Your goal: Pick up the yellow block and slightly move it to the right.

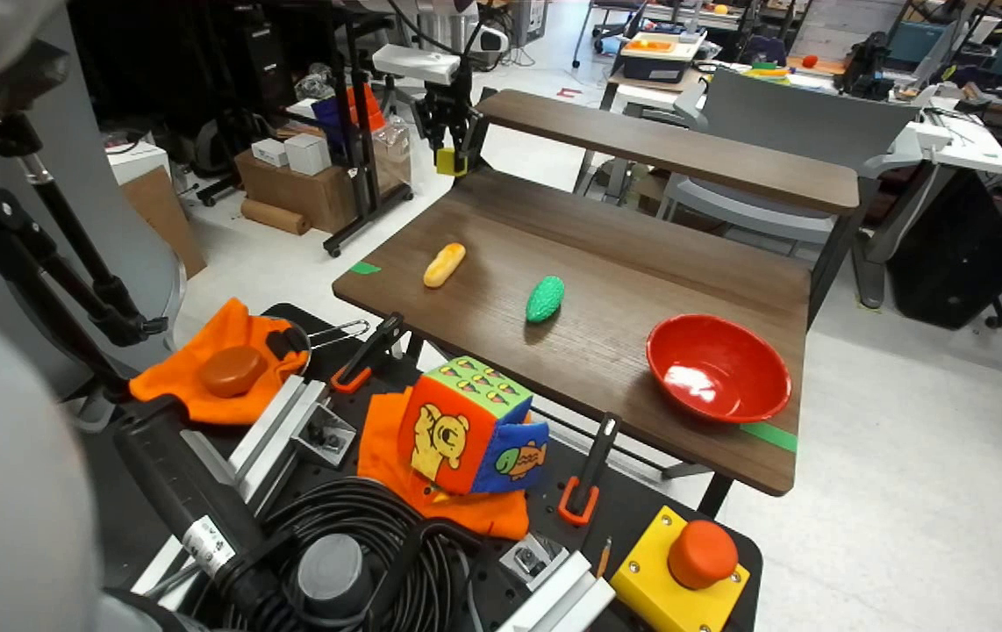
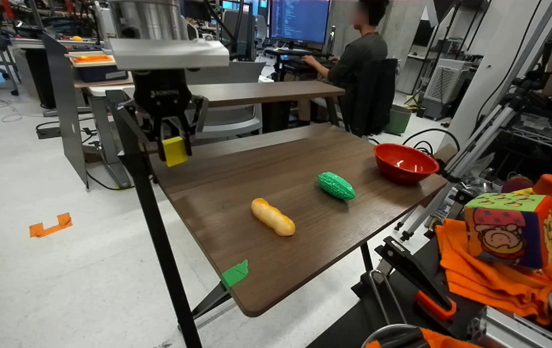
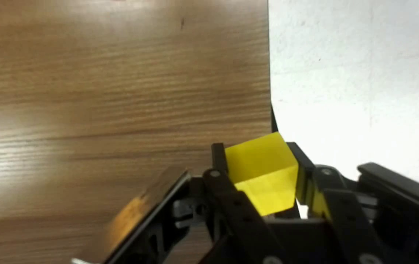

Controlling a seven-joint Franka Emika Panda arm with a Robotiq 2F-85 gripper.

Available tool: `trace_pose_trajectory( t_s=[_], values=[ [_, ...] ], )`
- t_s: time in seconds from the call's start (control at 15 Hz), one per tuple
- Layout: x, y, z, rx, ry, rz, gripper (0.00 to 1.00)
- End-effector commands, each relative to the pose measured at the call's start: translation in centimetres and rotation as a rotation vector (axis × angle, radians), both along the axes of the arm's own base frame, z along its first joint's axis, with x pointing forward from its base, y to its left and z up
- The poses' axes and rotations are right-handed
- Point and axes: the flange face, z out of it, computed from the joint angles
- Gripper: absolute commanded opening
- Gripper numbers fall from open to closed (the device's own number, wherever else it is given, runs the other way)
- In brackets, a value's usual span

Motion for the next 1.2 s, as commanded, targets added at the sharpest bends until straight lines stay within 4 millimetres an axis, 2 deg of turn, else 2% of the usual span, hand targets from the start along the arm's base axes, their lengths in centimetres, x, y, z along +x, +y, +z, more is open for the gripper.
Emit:
trace_pose_trajectory(
  t_s=[0.0,0.27,0.47,0.67,0.87,1.13],
  values=[
    [-1.8,-3.4,3.0,0.059,0.127,-0.048,0.17],
    [-2.0,-11.4,3.0,0.092,0.173,-0.187,0.17],
    [-2.2,-18.9,1.8,0.123,0.217,-0.314,0.17],
    [-2.3,-25.1,0.5,0.141,0.211,-0.405,0.17],
    [-2.4,-28.1,-0.7,0.141,0.162,-0.423,0.17],
    [-2.0,-28.3,-2.1,0.1,0.08,-0.394,0.17]
  ],
)
